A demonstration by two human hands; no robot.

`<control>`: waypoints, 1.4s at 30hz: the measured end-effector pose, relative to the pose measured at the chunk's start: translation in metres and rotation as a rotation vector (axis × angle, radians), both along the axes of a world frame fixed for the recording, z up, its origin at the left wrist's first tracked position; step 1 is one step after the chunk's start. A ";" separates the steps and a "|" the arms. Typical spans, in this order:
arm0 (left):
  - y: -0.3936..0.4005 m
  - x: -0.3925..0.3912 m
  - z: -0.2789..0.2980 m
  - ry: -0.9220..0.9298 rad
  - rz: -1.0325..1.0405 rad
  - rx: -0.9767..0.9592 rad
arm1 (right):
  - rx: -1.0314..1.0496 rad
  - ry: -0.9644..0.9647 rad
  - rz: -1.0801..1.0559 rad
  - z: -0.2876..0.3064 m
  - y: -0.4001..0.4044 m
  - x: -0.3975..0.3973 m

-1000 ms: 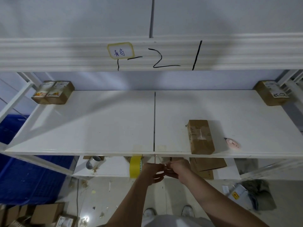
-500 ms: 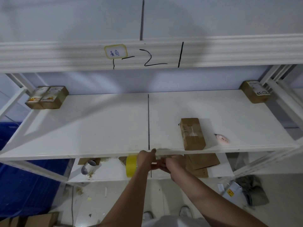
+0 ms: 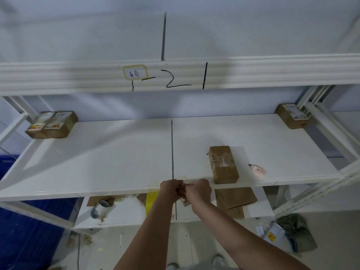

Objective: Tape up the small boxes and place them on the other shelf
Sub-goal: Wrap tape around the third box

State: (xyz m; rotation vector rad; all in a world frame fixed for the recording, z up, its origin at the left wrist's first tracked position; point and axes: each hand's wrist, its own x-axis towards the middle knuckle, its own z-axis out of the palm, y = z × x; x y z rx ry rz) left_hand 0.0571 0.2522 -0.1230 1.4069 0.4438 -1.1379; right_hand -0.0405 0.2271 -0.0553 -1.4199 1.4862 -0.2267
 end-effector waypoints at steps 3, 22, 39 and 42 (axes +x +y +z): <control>-0.002 0.000 -0.002 0.052 0.021 -0.017 | 0.013 0.001 -0.007 0.002 -0.002 0.001; -0.001 0.007 0.007 0.008 -0.040 0.026 | -0.134 0.047 0.132 0.021 0.000 0.006; 0.010 0.017 -0.011 0.368 -0.011 -0.027 | -0.248 0.091 0.230 0.026 0.018 0.012; 0.017 0.012 0.002 0.464 0.038 -0.150 | -0.269 0.108 0.245 0.027 0.022 0.012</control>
